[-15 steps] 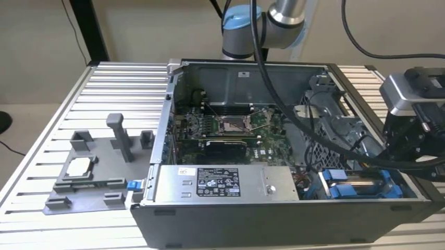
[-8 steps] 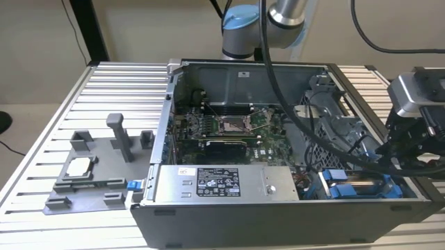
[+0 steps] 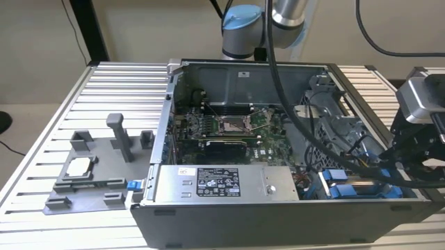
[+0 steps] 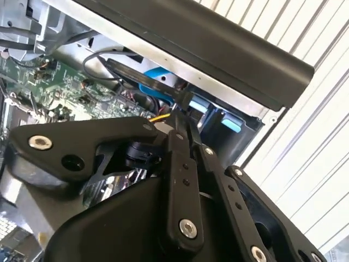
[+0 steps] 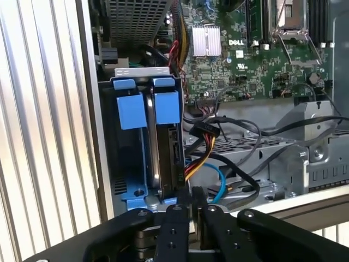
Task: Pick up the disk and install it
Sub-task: 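Insert the second disk wire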
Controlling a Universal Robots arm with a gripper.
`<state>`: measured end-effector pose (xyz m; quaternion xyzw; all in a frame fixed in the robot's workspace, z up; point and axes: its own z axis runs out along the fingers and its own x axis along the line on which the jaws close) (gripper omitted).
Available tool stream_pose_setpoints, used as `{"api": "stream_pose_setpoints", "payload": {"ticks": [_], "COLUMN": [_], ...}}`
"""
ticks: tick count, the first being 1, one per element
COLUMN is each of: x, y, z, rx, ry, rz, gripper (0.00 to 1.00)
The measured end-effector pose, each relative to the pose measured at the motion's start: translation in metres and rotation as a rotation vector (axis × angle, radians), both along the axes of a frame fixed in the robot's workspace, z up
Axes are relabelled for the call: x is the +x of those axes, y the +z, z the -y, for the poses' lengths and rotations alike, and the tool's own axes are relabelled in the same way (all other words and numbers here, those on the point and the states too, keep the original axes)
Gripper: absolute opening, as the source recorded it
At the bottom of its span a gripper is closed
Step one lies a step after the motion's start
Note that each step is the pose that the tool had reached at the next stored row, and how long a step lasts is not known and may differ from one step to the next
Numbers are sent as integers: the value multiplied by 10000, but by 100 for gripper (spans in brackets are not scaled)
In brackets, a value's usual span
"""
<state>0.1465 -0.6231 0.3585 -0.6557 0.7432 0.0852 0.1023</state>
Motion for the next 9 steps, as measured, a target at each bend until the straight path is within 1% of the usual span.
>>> {"api": "stream_pose_setpoints", "payload": {"ticks": [2, 5, 7, 9], "x": [11, 58, 95, 124], "y": [-5, -27, -53, -81], "z": [25, 27, 27, 22], "rx": [10, 27, 61, 116], "ry": [-1, -1, -2, -17], "rz": [-10, -16, -17, -17], "gripper": [100, 100, 100, 100]}}
